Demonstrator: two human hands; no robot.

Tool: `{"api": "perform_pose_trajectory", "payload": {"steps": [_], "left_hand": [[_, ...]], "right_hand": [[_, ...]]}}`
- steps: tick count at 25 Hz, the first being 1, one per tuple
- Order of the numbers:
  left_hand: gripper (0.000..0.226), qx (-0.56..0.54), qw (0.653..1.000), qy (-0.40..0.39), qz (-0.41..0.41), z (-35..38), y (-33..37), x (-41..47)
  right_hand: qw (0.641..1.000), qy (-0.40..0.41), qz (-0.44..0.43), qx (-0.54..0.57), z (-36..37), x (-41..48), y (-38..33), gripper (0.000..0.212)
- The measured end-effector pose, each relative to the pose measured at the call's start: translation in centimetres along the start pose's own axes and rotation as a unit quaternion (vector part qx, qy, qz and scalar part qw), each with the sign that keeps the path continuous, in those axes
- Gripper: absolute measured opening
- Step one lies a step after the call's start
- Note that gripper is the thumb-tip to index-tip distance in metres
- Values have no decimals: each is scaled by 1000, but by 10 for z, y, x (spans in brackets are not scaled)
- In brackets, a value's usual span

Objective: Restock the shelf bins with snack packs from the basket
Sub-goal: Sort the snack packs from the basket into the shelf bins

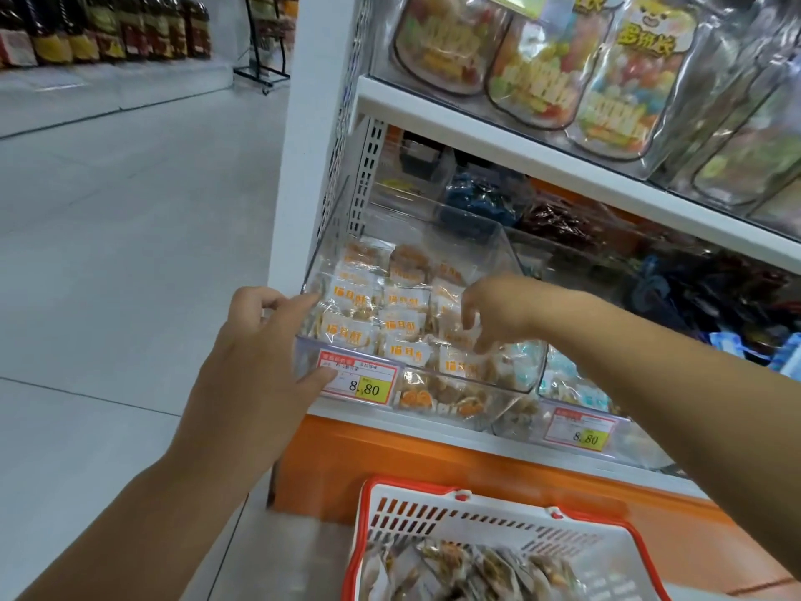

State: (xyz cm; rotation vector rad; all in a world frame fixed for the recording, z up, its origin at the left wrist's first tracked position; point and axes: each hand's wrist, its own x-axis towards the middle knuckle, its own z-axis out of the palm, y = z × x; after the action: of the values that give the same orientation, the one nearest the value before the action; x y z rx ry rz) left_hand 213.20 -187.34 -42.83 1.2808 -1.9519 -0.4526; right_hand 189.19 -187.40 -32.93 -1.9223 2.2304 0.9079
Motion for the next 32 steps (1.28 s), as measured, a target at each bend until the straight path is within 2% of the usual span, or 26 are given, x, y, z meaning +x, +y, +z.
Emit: {"api": "perform_pose_trajectory", "payload": {"steps": [3, 6, 7, 9, 10, 12, 13, 14, 16, 19, 21, 22, 24, 26, 28, 29, 32], "left_hand": [[72, 5, 1000, -19, -5, 3, 2, -1], [71, 1, 999, -32, -26, 0, 7, -1], [71, 7, 999, -25, -31, -2, 10, -3], [67, 41, 999, 34, -8, -5, 18, -11], [62, 46, 996, 69, 23, -5, 24, -17], [51, 18, 991, 83, 104, 4, 41, -37], [48, 3, 989, 45, 141, 15, 49, -50], [47, -10, 986, -19, 166, 28, 55, -64], [46, -24, 970, -170, 175, 67, 64, -95], [51, 12, 923, -363, 131, 134, 58, -138], [53, 29, 890, -448, 80, 172, 49, -162], [54, 34, 879, -472, 53, 186, 44, -173], [53, 37, 868, -494, 18, 206, 37, -194], [55, 54, 852, -520, 8, 222, 34, -208], [55, 73, 834, -546, 3, 231, 30, -214], [55, 76, 831, -551, -3, 234, 29, -214], [55, 70, 835, -545, -20, 239, 24, -216]], "right_hand": [[1000, 15, 9, 13, 17, -1, -6, 21], [999, 40, 11, -16, 25, 0, -11, 23], [998, 64, 8, 6, 22, -5, -6, 27], [978, 156, 15, 140, 14, -28, 8, 35], [946, 221, 18, 236, 14, -47, 13, 32], [837, 301, 9, 457, 34, -93, 18, 20], [779, 301, 7, 551, 55, -110, 18, 14], [738, 281, 17, 613, 83, -122, 15, 12], [714, 208, 70, 664, 161, -128, 10, 17], [727, 43, 184, 661, 285, -124, -5, 16], [770, -6, 227, 596, 353, -118, -15, 20], [787, -1, 253, 563, 377, -114, -19, 26], [794, 57, 309, 521, 405, -105, -23, 38], [830, 84, 297, 464, 419, -94, -18, 48], [873, 38, 246, 420, 427, -84, -15, 63], [879, 8, 230, 417, 429, -81, -18, 68], [889, -2, 246, 386, 430, -76, -32, 57]]}}
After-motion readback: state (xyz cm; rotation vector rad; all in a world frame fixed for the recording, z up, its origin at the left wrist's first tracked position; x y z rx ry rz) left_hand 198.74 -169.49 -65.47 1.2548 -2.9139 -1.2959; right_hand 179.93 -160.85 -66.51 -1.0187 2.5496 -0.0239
